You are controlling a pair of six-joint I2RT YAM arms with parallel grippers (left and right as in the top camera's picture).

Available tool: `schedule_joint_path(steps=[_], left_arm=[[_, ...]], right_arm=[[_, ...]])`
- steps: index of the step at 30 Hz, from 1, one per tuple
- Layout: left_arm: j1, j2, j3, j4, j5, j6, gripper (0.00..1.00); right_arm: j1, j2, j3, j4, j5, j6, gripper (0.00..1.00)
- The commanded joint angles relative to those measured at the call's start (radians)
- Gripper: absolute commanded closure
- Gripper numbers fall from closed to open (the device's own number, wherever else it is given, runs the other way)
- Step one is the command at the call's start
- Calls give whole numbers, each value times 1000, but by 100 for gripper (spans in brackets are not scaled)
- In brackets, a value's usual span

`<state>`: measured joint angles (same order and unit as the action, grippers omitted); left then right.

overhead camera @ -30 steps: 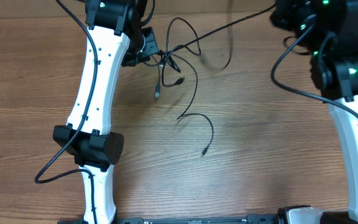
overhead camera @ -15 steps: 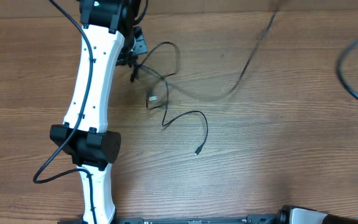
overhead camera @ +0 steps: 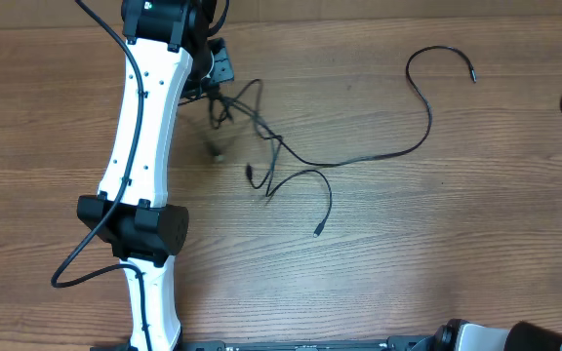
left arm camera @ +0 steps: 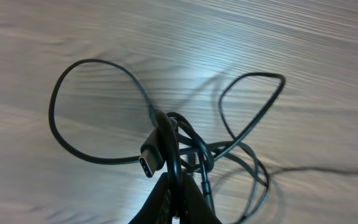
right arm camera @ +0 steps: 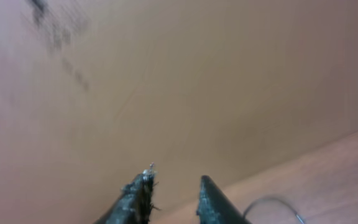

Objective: Untangle cables

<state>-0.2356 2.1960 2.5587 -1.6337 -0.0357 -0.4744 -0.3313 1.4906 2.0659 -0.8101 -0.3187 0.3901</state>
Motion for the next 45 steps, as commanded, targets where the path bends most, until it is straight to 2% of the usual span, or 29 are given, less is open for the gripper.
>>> schedule_joint_path(steps=[1, 3, 6, 9, 12, 14, 17, 20, 25, 28, 32, 37, 43, 45], left_arm=[[2, -32, 41, 40, 295, 154, 96], [2, -60, 80, 82, 416, 191, 96], [2, -105, 148, 145, 525, 180, 96], [2, -157, 186, 214, 650, 178, 96], [2, -204, 194, 280, 681, 111, 96], [2, -227, 194, 304, 696, 68, 96], [2, -256, 194, 352, 796, 67, 96], [2, -274, 194, 398, 876, 66, 96], [2, -279, 194, 384, 856, 47, 96], [2, -279, 194, 371, 819, 43, 96], [2, -279, 194, 394, 788, -13, 96], [2, -280, 194, 528, 844, -120, 96], [2, -281, 194, 695, 872, -254, 96], [2, -281, 194, 741, 879, -289, 96]], right_arm=[[3, 37, 3, -42, -191, -2, 67], [3, 61, 3, -78, -247, -2, 61], [5, 93, 3, -127, -312, -2, 59], [18, 119, 2, -174, -342, -2, 52], [51, 143, 2, -219, -342, -3, 38], [83, 160, 2, -246, -341, -8, 33], [145, 182, 1, -276, -342, -46, 27], [223, 201, 1, -281, -342, -52, 27], [346, 218, 1, -286, -342, -63, 21], [423, 221, -1, -310, -341, -117, 19], [494, 221, -15, -347, -322, -141, 19], [528, 223, -60, -348, -319, -148, 18], [528, 229, -115, -346, -299, -251, 18], [528, 229, -139, -345, -230, -250, 22]])
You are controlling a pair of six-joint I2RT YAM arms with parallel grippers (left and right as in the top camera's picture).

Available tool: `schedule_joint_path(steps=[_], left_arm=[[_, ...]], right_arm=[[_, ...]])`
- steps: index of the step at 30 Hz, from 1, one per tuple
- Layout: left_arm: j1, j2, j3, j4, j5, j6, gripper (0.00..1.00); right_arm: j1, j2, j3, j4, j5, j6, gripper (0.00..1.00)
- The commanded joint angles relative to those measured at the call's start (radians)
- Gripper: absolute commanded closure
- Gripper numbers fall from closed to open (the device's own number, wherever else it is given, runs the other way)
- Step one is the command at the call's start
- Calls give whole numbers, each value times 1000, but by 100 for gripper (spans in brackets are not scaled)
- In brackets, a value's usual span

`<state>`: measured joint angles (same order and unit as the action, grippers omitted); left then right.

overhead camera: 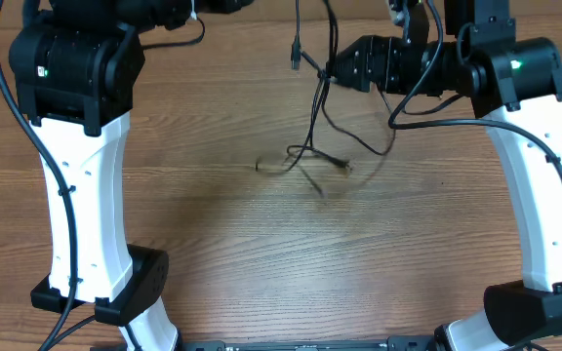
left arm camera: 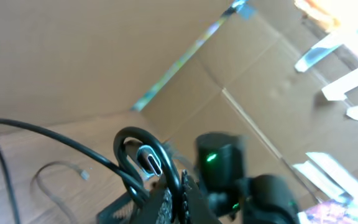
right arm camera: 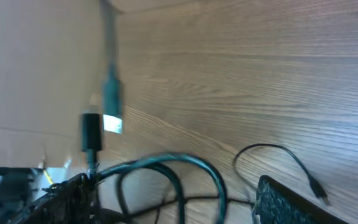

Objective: Untangle cables

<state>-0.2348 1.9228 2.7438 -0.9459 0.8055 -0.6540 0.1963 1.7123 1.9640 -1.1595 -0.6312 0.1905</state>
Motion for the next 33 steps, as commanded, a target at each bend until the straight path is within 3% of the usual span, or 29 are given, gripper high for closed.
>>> schedule_joint_path(steps=[1, 5, 11, 19, 26, 28, 30, 33], left_arm=[[1, -8, 9, 76, 47, -122, 96], [2, -8, 9, 160, 76, -160, 96], [58, -8, 9, 230, 89, -259, 96], [244, -8, 9, 405, 202, -505, 96], [458, -8, 9, 415, 294, -600, 96], [505, -8, 9, 415, 312, -616, 96], [546, -8, 9, 413, 330, -652, 96], [565, -8, 9, 412, 369, -674, 96]], right_arm=[[0, 8, -48, 5, 112, -50, 26], [0, 8, -101, 5, 188, -50, 40], [-1, 11, -134, -11, 280, -50, 43], [-1, 12, -193, -18, 420, -28, 55], [-4, 11, -198, -20, 648, 90, 65], [-13, 11, -198, -19, 692, 123, 73], [-27, 11, -198, -12, 696, 160, 81], [-34, 11, -198, 14, 549, 171, 77]])
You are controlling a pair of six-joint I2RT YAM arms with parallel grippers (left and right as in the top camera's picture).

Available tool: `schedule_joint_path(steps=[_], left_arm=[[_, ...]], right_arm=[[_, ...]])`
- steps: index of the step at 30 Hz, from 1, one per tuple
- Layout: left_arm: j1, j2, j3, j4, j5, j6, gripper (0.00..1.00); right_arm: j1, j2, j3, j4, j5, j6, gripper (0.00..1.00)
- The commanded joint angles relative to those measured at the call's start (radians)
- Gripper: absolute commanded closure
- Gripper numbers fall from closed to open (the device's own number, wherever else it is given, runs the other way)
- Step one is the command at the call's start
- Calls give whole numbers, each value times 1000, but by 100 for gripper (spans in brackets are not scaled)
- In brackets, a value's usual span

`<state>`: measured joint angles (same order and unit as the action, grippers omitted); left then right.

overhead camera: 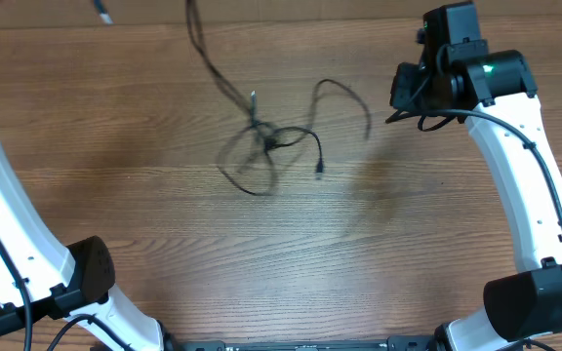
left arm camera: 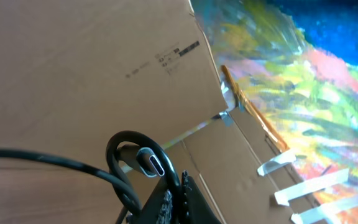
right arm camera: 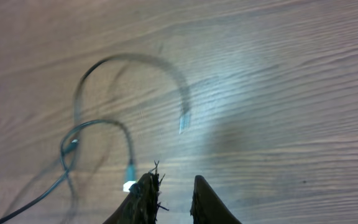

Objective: Untangle cables

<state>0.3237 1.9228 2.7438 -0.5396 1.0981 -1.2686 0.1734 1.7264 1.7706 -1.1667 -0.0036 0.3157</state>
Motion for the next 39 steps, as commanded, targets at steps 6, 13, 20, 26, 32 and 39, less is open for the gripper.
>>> schedule_joint_path(steps=[6, 13, 20, 26, 32, 39], left_arm=[[-56, -8, 9, 33, 80, -98, 96], [-166, -8, 9, 148, 77, -108, 96], [-261, -6, 8, -15, -61, -88, 96], [-267, -6, 8, -92, -160, -98, 96], [-285, -4, 8, -106, -226, -95, 96], [-326, -2, 8, -221, -325, -75, 96]], right_arm=[[1, -2, -4, 101, -616, -99, 53], [98, -2, -4, 124, -710, -245, 38], [171, -2, -4, 228, -710, -247, 18], [189, -2, -4, 219, -840, -430, 6], [213, -2, -4, 226, -864, -486, 6], [280, -2, -4, 254, -863, -560, 6]])
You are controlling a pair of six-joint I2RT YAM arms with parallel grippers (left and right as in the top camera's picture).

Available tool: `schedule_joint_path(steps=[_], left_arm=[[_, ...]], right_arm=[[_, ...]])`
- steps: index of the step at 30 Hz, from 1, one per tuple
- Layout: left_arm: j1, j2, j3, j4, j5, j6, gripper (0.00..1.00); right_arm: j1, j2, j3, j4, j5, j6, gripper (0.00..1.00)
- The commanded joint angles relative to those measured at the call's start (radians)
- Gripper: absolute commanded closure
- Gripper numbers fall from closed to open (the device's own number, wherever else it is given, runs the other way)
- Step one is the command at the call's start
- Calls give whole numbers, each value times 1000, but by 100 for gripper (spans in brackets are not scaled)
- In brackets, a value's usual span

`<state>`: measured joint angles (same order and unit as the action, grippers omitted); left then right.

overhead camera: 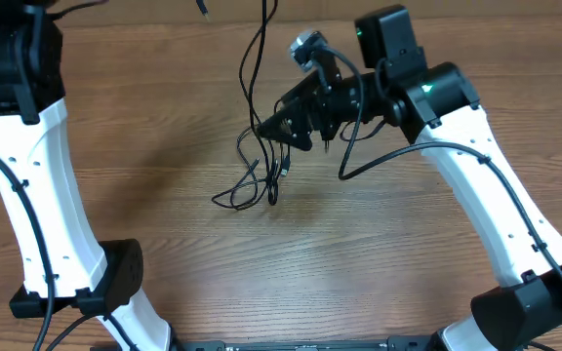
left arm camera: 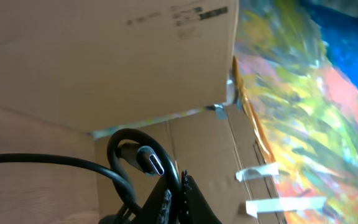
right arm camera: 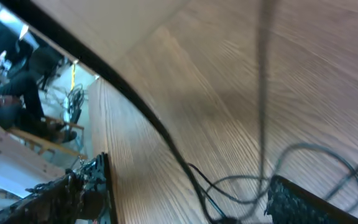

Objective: Untangle cables

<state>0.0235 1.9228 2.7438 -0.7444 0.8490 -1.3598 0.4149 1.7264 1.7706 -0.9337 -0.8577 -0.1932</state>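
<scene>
The thin black cables [overhead camera: 254, 185] hang from above the table's far edge down to a loose tangle on the wood. My left gripper [left arm camera: 178, 194] is out of the overhead view; in the left wrist view it is raised high and shut on a cable loop beside a USB-C plug [left arm camera: 150, 161]. My right gripper [overhead camera: 283, 135] is wide open at the hanging strands, just above the tangle. In the right wrist view the right gripper [right arm camera: 191, 199] has cable strands [right arm camera: 185, 165] running between its spread fingers [right arm camera: 89, 186], not pinched.
A loose cable end [overhead camera: 203, 12] dangles at the top edge. The left arm's white links [overhead camera: 42, 185] stand along the left side, and the right arm [overhead camera: 476, 185] crosses the right side with its own wiring loop [overhead camera: 359, 161]. Cardboard walls [left arm camera: 104, 56] stand behind the wooden table [overhead camera: 408, 292].
My right gripper has moved from the far right of the table to the hanging strands at centre, and its jaws now stand wide apart. The left gripper still holds the cable high.
My left gripper first held the cable bundle low at the table's far left. Then it was raised, with the right gripper open beside the hanging cables. Then the right gripper was off to the right, jaws narrow. Now it is open around the strands again.
</scene>
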Motion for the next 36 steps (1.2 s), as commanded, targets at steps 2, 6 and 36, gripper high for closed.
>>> schedule_joint_path(steps=[2, 6, 36], left_arm=[[-36, -1, 8, -16, -82, 21, 96], [-37, -1, 8, -15, -80, 21, 96], [-37, -1, 8, -119, 7, 160, 96]], right_arm=[[60, -2, -4, 44, 34, -50, 7], [68, -2, -4, 59, 47, -40, 10], [-29, -143, -1, 323, 244, 383, 96]])
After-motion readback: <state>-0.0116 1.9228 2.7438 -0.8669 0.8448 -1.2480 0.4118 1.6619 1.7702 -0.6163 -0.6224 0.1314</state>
